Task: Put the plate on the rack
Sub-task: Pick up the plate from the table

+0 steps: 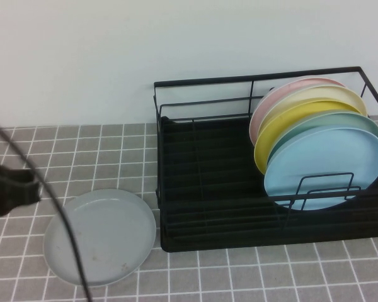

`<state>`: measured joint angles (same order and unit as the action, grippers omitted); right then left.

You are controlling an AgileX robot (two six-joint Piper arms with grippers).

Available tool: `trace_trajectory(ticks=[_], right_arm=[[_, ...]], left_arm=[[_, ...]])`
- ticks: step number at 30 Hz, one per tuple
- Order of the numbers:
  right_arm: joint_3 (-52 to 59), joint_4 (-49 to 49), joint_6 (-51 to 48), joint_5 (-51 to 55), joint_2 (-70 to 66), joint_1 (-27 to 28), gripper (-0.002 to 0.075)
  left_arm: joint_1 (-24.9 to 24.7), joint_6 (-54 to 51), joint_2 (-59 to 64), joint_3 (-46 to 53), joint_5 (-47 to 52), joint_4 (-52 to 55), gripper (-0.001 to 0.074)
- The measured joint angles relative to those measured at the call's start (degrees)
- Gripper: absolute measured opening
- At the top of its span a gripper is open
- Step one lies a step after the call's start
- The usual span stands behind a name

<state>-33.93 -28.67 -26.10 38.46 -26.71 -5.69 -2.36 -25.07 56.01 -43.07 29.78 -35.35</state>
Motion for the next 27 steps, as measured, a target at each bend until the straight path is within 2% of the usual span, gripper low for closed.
trace_trajectory(ticks=[7, 10, 16, 18, 21, 23, 25, 27], right_arm=[[-3.4, -0.6, -4.0, 9.6, -13.0, 0.0, -0.0001], [-7.0, -3.9, -5.2, 9.9, -18.3, 0.0, -0.0001], [-11.5, -13.5, -13.8, 10.6, -27.0, 0.0, -0.0001], [-11.6, -16.7, -15.9, 11.1, -29.3, 0.0, -0.0001], [-11.6, -19.8, -19.3, 12.9, -32.2, 0.0, -0.0001], [-11.6, -20.6, -20.5, 13.5, -33.3, 0.0, -0.0001], [-11.6, -20.7, -20.8, 13.4, -33.8, 0.0, -0.0001], [-11.6, -20.9, -20.9, 13.4, -34.0, 0.0, -0.0001]], left_arm=[[0.8, -1.3, 8.5, -5.0, 5.2, -0.4, 0.0000], [4.5, -2.3, 11.1, -6.1, 8.4, -1.6, 0.0001], [16.1, -13.1, 15.1, -6.2, 16.1, -11.5, 0.0000], [18.1, -13.4, 16.0, -6.3, 15.8, -12.1, 0.0001], [18.5, -13.4, 16.9, -6.3, 14.2, -10.7, 0.0008], [18.5, -13.5, 17.7, -6.3, 13.1, -10.5, 0.0055], [18.5, -13.5, 19.0, -6.3, 12.8, -10.5, 0.0134], [18.5, -13.5, 21.1, -6.3, 12.7, -10.4, 0.0246]])
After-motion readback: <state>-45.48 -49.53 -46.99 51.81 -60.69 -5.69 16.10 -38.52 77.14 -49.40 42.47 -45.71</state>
